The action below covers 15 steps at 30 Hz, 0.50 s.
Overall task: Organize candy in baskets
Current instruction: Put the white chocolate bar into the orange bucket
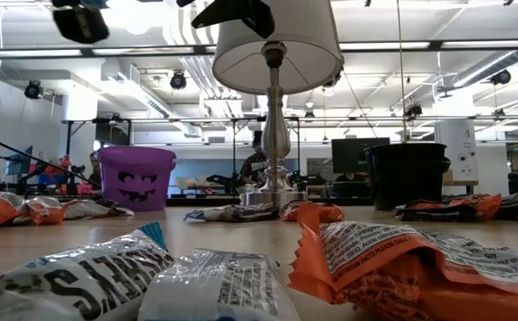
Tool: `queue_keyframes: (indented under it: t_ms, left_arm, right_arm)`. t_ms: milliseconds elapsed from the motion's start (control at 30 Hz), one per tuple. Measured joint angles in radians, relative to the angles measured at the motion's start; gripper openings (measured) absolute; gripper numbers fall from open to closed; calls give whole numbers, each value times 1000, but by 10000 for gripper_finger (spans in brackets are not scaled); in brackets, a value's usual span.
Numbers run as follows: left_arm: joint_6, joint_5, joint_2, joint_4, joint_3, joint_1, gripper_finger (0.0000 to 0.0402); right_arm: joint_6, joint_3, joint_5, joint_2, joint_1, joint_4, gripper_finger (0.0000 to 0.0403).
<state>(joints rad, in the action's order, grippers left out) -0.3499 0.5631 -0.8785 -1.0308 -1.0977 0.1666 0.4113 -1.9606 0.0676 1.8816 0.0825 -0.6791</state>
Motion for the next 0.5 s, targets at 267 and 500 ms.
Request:
queue_keyframes:
  t_ms: [267,500]
  left_arm:
    - [-201,-108,52,-7,0,-233,0]
    - [-374,-244,27,-1,0,-485,0]
  right_arm:
    - [1,0,0,-2,0,-3,146]
    - [0,0,0,-2,0,-12,150]
